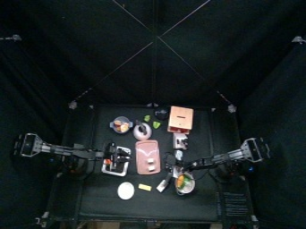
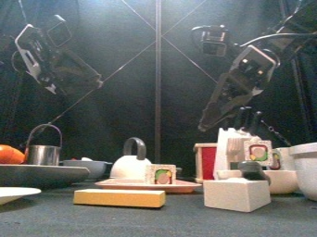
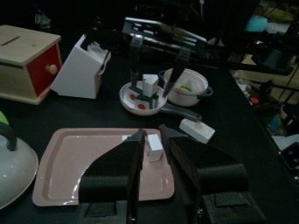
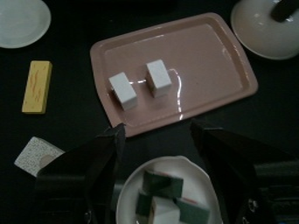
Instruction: Grab white sushi piece from plate
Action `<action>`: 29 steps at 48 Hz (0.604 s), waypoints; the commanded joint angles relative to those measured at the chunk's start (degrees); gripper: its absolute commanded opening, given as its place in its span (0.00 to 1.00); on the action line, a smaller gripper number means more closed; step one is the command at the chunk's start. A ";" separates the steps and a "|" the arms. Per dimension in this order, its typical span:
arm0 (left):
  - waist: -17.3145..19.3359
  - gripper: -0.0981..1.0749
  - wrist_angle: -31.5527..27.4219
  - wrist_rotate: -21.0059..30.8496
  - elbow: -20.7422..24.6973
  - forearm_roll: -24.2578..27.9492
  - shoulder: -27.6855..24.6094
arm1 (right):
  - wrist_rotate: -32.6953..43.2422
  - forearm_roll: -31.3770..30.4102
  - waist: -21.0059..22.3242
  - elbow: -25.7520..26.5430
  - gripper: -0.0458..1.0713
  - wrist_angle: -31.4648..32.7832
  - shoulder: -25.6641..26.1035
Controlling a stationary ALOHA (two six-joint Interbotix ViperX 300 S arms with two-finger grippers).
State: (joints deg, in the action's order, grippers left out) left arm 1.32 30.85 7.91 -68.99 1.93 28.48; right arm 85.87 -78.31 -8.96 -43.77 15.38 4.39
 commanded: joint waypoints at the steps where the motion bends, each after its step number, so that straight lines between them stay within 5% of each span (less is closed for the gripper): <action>1: 0.00 0.65 0.18 -0.18 0.70 0.00 0.09 | -0.09 -2.29 0.26 5.19 0.87 -0.26 -3.60; 14: 0.00 0.65 0.18 -0.18 0.70 0.00 0.09 | -0.09 -2.20 3.96 10.99 0.86 -0.18 -10.72; 29: 0.00 0.65 0.09 -0.18 0.70 0.00 0.09 | 0.00 0.35 6.86 11.07 0.86 -0.35 -11.78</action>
State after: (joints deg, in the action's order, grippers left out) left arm 1.32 30.85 7.82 -68.99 1.93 28.48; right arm 85.78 -78.40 -2.72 -33.84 15.12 -8.26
